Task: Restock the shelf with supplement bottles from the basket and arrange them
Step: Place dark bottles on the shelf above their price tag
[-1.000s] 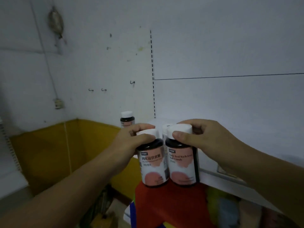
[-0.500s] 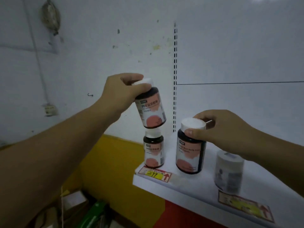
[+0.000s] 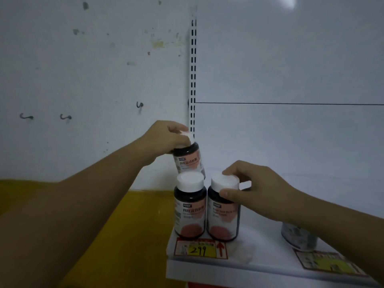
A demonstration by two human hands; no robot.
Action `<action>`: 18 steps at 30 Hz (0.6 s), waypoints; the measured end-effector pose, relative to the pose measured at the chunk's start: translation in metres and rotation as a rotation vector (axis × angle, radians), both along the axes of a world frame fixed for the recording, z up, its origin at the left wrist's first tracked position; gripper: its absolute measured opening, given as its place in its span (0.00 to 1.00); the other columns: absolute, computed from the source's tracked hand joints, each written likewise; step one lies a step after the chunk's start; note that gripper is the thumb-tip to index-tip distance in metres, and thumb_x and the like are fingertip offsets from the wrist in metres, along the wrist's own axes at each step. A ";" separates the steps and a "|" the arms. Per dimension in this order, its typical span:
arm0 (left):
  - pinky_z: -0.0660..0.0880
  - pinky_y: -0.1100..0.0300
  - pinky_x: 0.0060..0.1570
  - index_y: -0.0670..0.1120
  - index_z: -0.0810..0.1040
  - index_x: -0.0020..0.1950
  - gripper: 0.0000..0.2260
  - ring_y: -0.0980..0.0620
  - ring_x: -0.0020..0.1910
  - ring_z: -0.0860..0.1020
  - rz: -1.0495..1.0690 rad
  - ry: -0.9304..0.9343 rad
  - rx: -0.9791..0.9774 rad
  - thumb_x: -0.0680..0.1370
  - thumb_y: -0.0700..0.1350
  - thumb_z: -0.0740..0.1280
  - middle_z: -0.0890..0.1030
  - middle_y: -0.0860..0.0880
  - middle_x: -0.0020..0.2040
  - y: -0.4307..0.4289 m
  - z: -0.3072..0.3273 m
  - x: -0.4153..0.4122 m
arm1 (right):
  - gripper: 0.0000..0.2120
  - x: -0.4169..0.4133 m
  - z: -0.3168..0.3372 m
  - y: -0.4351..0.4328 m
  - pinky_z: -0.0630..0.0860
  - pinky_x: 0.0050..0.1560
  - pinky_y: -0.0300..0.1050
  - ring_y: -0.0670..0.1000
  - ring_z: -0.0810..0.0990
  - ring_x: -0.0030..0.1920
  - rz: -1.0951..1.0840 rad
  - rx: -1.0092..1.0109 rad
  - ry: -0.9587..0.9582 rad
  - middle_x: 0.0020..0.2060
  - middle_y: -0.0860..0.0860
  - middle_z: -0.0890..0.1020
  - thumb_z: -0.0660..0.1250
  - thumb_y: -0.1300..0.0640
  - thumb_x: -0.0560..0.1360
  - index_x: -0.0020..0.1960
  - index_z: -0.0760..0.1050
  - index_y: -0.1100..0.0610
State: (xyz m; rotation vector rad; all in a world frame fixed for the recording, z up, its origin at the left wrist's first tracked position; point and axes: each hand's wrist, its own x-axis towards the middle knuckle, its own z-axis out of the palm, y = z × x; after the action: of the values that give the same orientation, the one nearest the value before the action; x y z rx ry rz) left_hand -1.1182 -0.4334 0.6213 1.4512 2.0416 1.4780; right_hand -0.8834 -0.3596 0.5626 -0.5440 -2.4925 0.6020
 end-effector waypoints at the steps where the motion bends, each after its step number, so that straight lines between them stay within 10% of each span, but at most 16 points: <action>1: 0.74 0.65 0.35 0.52 0.78 0.51 0.13 0.60 0.45 0.75 -0.040 0.018 -0.063 0.68 0.41 0.72 0.76 0.56 0.45 0.004 -0.006 0.000 | 0.20 0.002 -0.001 -0.002 0.80 0.49 0.44 0.42 0.79 0.49 -0.009 0.028 -0.011 0.49 0.40 0.81 0.66 0.37 0.64 0.53 0.73 0.43; 11: 0.73 0.56 0.51 0.54 0.78 0.52 0.10 0.50 0.58 0.73 -0.122 0.157 -0.448 0.71 0.50 0.70 0.76 0.51 0.61 0.011 -0.013 0.018 | 0.20 0.009 0.004 0.000 0.74 0.55 0.44 0.46 0.76 0.55 0.008 0.172 -0.115 0.58 0.44 0.78 0.59 0.39 0.73 0.62 0.69 0.45; 18: 0.51 0.48 0.75 0.52 0.56 0.75 0.33 0.49 0.77 0.51 0.044 0.790 -0.529 0.74 0.65 0.58 0.52 0.49 0.78 0.017 0.031 0.092 | 0.29 0.099 0.041 0.043 0.51 0.74 0.49 0.52 0.51 0.76 -0.242 0.545 -0.352 0.76 0.53 0.56 0.50 0.39 0.77 0.74 0.56 0.51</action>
State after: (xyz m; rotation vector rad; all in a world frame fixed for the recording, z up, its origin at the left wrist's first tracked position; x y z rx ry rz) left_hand -1.0259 -0.4164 0.6527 1.9045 2.5992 0.2757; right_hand -0.7848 -0.3171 0.6031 -0.7613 -2.6928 -0.2902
